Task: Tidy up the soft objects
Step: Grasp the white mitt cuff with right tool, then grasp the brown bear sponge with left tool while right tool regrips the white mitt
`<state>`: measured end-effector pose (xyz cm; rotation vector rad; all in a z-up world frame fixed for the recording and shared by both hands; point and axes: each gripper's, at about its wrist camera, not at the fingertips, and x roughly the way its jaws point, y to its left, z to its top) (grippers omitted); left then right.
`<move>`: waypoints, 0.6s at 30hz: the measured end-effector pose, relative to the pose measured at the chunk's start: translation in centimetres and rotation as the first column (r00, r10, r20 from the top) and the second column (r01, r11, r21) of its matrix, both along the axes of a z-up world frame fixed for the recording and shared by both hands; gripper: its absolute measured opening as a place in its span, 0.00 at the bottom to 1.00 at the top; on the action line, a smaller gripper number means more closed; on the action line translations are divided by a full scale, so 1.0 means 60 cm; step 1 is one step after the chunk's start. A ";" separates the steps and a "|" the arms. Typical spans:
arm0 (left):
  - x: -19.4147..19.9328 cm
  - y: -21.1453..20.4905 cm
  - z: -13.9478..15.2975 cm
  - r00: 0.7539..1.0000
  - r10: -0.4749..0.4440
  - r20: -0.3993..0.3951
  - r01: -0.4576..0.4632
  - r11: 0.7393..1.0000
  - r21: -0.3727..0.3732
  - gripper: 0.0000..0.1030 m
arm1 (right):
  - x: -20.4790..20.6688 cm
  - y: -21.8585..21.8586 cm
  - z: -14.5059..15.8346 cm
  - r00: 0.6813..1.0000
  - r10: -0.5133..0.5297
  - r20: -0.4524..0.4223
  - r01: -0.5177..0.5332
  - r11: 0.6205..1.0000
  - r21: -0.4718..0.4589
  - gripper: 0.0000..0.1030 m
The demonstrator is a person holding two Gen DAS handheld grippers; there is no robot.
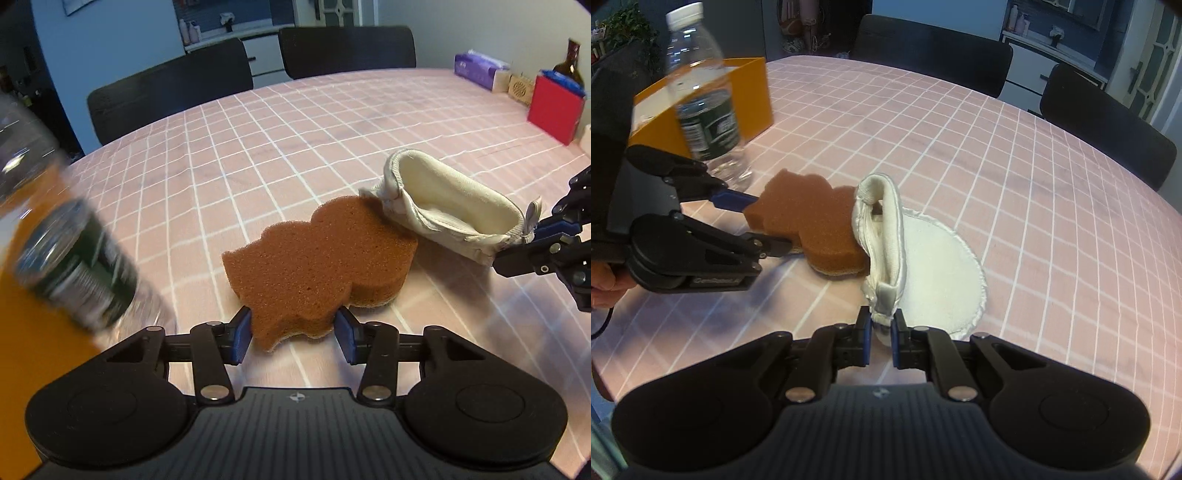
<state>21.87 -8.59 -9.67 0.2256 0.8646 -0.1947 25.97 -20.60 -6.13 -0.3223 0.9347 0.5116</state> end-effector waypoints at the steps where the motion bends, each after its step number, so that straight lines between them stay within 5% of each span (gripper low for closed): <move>1: -0.015 0.004 0.004 1.000 0.006 0.009 -0.006 1.000 -0.006 0.52 | -0.012 -0.001 0.004 1.000 -0.002 0.007 0.002 1.000 0.000 0.08; 12: -0.154 0.051 0.000 0.990 0.143 -0.006 -0.143 0.990 -0.008 0.52 | -0.144 0.026 -0.012 0.997 0.070 -0.043 -0.071 0.997 -0.029 0.08; 18: -0.186 0.070 -0.003 0.976 0.216 -0.042 -0.218 0.973 -0.070 0.57 | -0.160 0.017 -0.030 0.998 0.002 -0.068 -0.003 1.000 -0.014 0.09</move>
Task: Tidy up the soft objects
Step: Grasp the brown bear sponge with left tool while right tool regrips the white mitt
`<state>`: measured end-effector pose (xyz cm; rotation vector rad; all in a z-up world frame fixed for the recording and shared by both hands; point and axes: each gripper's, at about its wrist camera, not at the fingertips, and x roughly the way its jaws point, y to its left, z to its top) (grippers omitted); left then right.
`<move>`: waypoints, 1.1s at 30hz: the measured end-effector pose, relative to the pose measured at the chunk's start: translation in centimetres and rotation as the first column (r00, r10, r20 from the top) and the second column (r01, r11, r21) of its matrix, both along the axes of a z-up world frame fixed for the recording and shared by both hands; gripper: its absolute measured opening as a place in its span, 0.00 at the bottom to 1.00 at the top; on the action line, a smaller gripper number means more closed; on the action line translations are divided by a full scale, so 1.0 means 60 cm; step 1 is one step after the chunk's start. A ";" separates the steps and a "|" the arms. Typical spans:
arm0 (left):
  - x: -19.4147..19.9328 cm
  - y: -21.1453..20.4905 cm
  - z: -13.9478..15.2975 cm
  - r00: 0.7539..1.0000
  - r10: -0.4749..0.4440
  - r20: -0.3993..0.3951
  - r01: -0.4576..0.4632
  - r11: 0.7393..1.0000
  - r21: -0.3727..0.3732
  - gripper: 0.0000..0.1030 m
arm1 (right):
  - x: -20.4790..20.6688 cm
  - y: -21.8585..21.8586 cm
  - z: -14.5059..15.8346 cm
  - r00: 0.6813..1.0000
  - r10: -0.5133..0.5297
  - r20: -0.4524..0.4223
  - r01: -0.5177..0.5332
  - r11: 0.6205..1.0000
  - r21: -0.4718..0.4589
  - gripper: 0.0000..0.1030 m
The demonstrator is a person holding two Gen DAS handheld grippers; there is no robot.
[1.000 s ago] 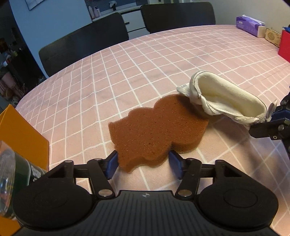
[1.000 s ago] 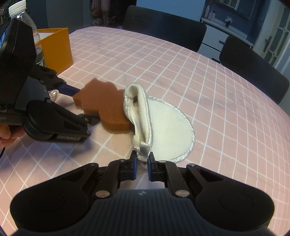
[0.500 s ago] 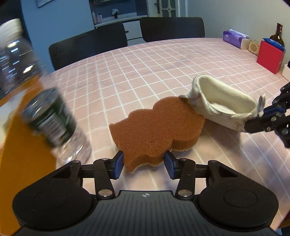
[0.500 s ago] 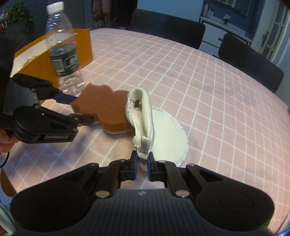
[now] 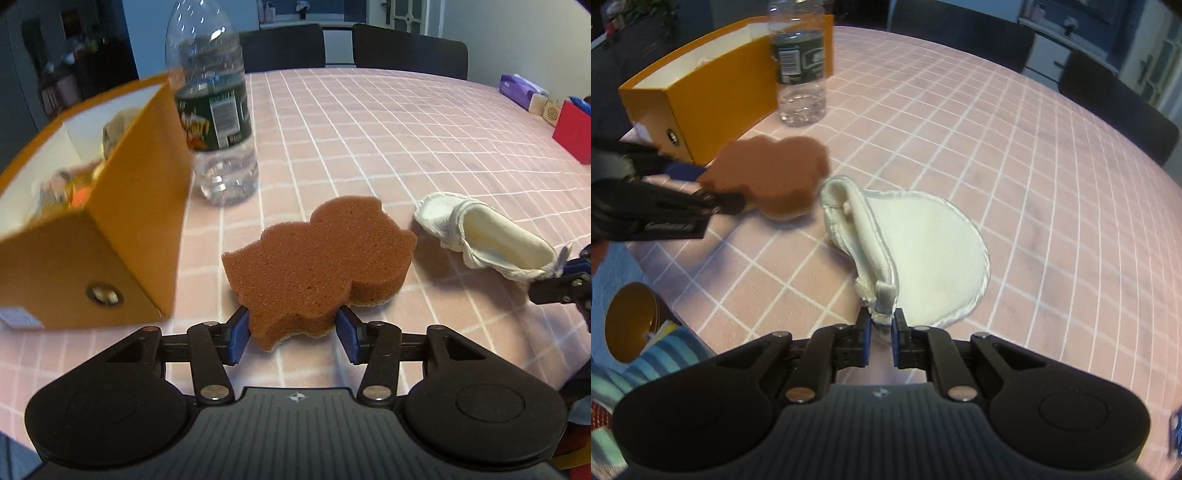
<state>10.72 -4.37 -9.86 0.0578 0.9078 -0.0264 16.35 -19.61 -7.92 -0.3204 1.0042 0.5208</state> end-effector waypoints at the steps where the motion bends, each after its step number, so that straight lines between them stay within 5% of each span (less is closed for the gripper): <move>1: -0.003 0.001 -0.002 1.000 -0.004 -0.009 0.004 1.000 -0.018 0.59 | -0.003 -0.003 0.001 1.000 -0.016 -0.001 0.016 1.000 0.012 0.10; 7: -0.020 0.013 -0.008 0.999 -0.006 -0.033 0.002 0.991 -0.136 0.72 | -0.020 -0.014 0.009 0.993 -0.119 -0.016 0.120 0.984 0.131 0.26; 13: -0.036 0.007 0.004 0.993 -0.113 -0.033 0.104 0.971 -0.216 0.76 | -0.032 -0.018 0.001 0.967 -0.253 -0.022 0.250 0.932 0.262 0.55; 17: -0.047 0.005 0.029 0.984 -0.178 0.025 0.179 0.976 -0.127 0.82 | -0.032 -0.022 -0.004 0.933 -0.361 0.006 0.342 0.887 0.310 0.84; 21: -0.042 -0.008 0.047 0.957 -0.279 0.080 0.279 0.960 0.017 0.87 | -0.024 -0.016 -0.022 0.911 -0.411 -0.013 0.394 0.864 0.312 0.95; 30: 0.024 -0.029 0.002 0.864 -0.498 -0.069 0.503 0.851 0.154 0.91 | -0.010 0.017 -0.066 0.916 -0.397 -0.053 0.396 0.878 0.269 0.97; 33: 0.043 -0.032 -0.017 0.855 -0.506 -0.117 0.518 0.843 0.145 0.91 | 0.000 0.018 -0.069 0.916 -0.400 -0.042 0.395 0.878 0.271 0.98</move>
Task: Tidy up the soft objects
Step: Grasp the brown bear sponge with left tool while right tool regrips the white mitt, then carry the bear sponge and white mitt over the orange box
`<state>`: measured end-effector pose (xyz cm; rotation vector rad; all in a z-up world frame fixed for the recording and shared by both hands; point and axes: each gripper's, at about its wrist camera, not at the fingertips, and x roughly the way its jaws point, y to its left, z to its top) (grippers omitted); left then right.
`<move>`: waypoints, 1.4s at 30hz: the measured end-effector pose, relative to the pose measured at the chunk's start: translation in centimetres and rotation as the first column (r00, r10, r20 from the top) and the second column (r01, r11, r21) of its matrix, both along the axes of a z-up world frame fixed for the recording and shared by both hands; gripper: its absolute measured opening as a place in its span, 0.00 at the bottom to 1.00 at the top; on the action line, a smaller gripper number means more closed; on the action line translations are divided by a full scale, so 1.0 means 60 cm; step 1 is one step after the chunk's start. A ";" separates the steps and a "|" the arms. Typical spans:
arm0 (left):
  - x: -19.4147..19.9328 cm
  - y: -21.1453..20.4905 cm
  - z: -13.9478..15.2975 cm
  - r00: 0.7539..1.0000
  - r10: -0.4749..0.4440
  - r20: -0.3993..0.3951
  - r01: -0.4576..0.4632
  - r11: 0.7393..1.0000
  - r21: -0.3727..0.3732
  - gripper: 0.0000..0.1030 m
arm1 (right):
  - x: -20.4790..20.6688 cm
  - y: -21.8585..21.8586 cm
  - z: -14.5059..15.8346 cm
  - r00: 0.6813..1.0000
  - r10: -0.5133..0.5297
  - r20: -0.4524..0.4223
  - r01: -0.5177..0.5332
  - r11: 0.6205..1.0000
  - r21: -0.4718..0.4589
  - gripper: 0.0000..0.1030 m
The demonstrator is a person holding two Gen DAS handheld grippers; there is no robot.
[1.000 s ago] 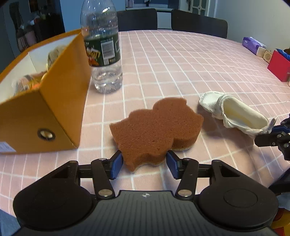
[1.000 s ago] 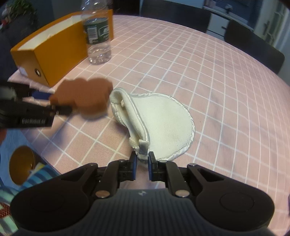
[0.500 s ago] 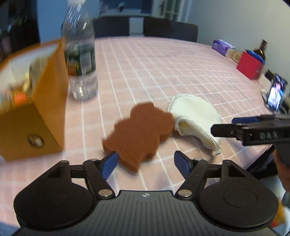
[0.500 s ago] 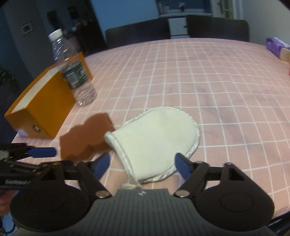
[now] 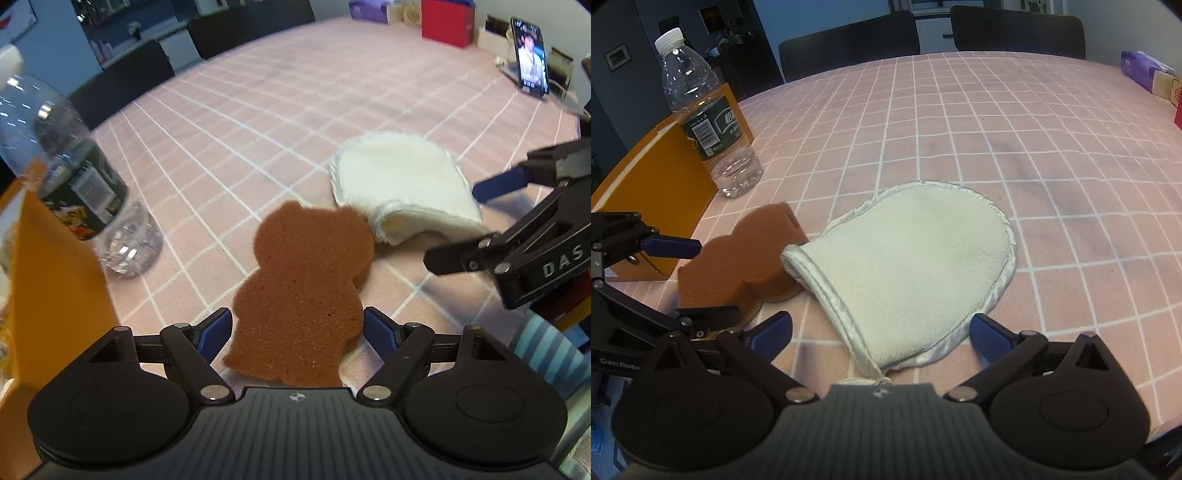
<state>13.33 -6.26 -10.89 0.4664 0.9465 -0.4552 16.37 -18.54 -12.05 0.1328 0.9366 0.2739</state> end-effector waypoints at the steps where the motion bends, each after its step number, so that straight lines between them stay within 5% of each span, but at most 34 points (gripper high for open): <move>1: 0.007 0.001 -0.007 1.000 0.004 -0.015 -0.004 1.000 -0.002 0.92 | 0.003 -0.001 -0.001 1.000 -0.002 0.005 0.002 1.000 0.009 0.98; 4: 0.019 0.010 -0.013 0.998 0.041 -0.043 -0.044 0.997 -0.063 0.93 | 0.008 0.000 -0.002 0.999 0.000 0.037 0.000 1.000 -0.001 0.90; 6: 0.024 0.017 -0.015 0.996 0.068 -0.059 -0.073 0.993 -0.097 0.93 | 0.007 0.002 -0.001 0.997 -0.003 0.074 0.007 0.999 -0.047 0.70; 12: 0.025 0.026 -0.013 0.990 0.131 -0.062 -0.139 0.977 -0.160 0.85 | 0.011 -0.009 -0.003 0.992 -0.009 0.128 0.020 0.997 -0.081 0.29; 15: 0.014 0.020 -0.013 0.984 0.173 -0.038 -0.176 0.970 -0.166 0.84 | 0.013 -0.016 -0.002 0.991 -0.002 0.132 0.012 0.997 -0.076 0.23; 29: -0.058 0.059 0.088 0.930 0.358 0.077 -0.309 0.879 -0.363 0.84 | -0.044 -0.014 0.098 0.951 0.052 0.306 -0.027 0.996 -0.088 0.21; 35: -0.096 0.100 0.148 0.899 0.411 0.150 -0.317 0.848 -0.424 0.84 | -0.070 0.003 0.170 0.908 0.110 0.403 -0.100 0.994 -0.047 0.21; 42: -0.129 0.178 0.211 0.833 0.507 0.223 -0.377 0.813 -0.443 0.84 | -0.084 0.043 0.251 0.840 0.191 0.508 -0.225 0.974 0.005 0.21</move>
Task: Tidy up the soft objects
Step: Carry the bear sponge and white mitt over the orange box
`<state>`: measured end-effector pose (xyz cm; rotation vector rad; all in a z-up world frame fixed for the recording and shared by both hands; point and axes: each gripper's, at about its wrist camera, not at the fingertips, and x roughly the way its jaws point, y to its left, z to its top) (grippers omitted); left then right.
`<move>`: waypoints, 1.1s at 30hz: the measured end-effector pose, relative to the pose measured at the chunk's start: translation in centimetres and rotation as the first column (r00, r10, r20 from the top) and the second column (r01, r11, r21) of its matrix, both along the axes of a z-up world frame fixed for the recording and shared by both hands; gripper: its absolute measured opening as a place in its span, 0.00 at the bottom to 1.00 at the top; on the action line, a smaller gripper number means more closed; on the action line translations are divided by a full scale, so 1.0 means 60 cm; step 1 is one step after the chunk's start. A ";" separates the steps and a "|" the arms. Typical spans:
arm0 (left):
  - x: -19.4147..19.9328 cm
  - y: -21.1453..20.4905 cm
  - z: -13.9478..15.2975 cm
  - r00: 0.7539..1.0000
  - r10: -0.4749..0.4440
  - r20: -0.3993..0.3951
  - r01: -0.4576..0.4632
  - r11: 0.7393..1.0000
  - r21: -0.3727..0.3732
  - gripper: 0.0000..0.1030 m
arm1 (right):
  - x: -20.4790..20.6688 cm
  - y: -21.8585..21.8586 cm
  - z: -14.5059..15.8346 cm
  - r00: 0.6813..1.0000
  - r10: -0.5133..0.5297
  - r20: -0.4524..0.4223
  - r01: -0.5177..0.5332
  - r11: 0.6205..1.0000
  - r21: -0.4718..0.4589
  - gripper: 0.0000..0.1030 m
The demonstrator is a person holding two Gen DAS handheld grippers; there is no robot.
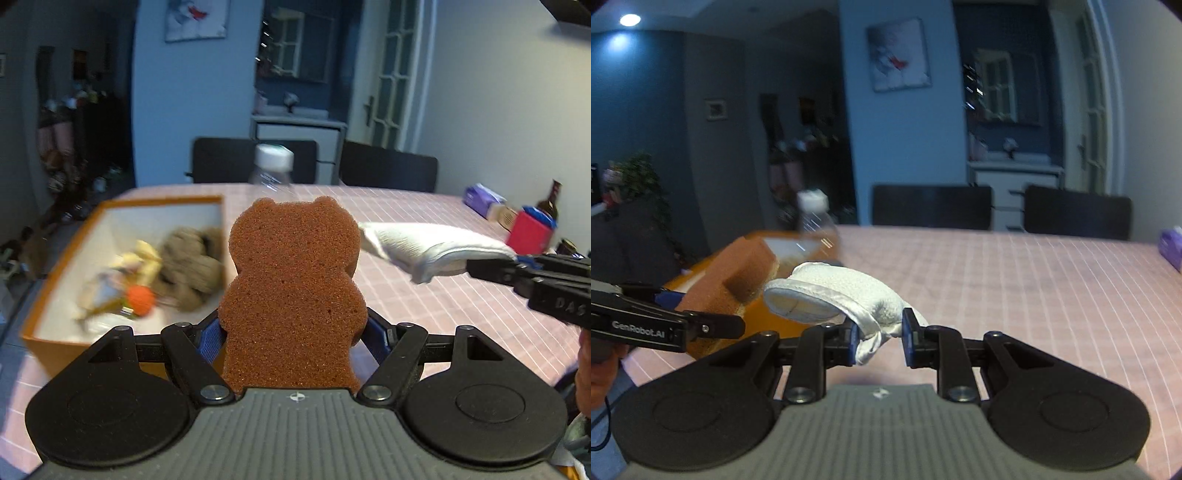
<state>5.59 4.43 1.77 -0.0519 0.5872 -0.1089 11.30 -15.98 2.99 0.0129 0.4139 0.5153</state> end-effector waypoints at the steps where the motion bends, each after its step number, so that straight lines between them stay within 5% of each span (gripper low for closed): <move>1: -0.004 0.015 0.009 1.000 0.017 0.007 -0.017 1.000 -0.005 0.84 | 0.001 0.010 0.009 1.000 0.018 0.013 -0.018 1.000 0.006 0.21; 7: 0.001 0.093 0.060 0.991 0.128 0.044 -0.131 0.990 0.057 0.84 | 0.013 0.084 0.049 0.986 0.151 0.066 -0.153 0.988 0.031 0.21; 12: 0.049 0.150 0.072 0.990 0.133 -0.047 -0.132 0.991 0.027 0.84 | 0.040 0.160 0.056 0.970 0.236 0.061 -0.238 0.971 0.016 0.21; 21: 0.141 0.235 0.022 0.943 0.193 -0.272 -0.173 0.980 0.096 0.84 | 0.133 0.288 0.027 0.941 0.323 -0.104 -0.333 0.937 -0.102 0.21; 33: 0.194 0.216 -0.056 0.870 0.176 -0.461 -0.017 0.945 0.328 0.84 | 0.170 0.380 -0.021 0.885 0.423 -0.193 -0.464 0.829 -0.312 0.21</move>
